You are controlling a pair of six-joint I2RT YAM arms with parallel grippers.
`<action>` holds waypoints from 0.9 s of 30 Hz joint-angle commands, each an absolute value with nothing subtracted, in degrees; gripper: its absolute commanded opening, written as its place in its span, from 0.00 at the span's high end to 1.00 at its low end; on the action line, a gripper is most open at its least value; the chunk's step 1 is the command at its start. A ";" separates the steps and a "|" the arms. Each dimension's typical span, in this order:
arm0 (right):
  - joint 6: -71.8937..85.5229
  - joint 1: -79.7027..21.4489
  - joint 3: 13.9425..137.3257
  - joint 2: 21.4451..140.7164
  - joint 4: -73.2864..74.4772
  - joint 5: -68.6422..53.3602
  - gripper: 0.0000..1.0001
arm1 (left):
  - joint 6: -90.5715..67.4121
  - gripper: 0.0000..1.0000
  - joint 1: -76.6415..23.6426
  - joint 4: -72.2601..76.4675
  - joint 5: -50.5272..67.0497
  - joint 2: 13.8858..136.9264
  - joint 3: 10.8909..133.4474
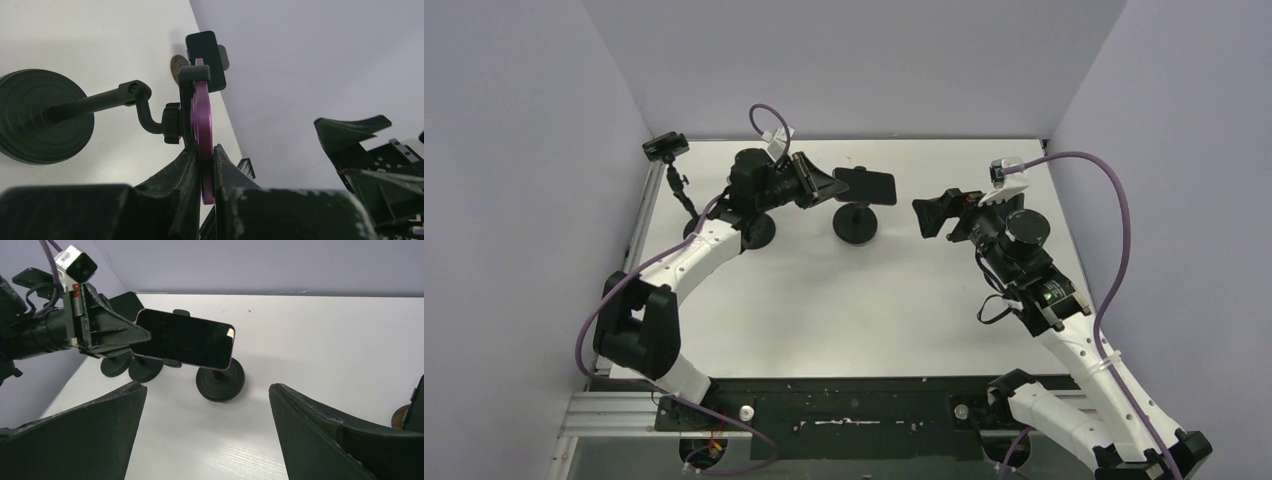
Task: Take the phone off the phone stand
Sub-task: Pick up the phone stand with the phone at the center of the board, then place the phone stand with the phone at the center of the board.
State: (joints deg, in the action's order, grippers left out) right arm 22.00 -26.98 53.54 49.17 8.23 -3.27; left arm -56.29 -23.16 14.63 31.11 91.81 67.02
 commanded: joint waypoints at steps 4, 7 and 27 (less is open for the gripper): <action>16.81 -26.64 57.47 47.28 11.63 -4.98 0.00 | -57.93 1.00 -24.32 25.28 41.21 80.40 65.09; 15.76 -26.71 58.38 47.44 12.92 -7.10 0.00 | -57.93 1.00 -26.00 24.96 44.44 79.03 64.58; 11.56 -26.81 60.32 46.51 17.77 -26.58 0.00 | -52.90 1.00 -34.88 23.07 53.04 73.79 54.13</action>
State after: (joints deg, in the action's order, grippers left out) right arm 12.56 -26.98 58.87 46.33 17.91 -22.28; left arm -53.49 -33.23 13.50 48.38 76.29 52.07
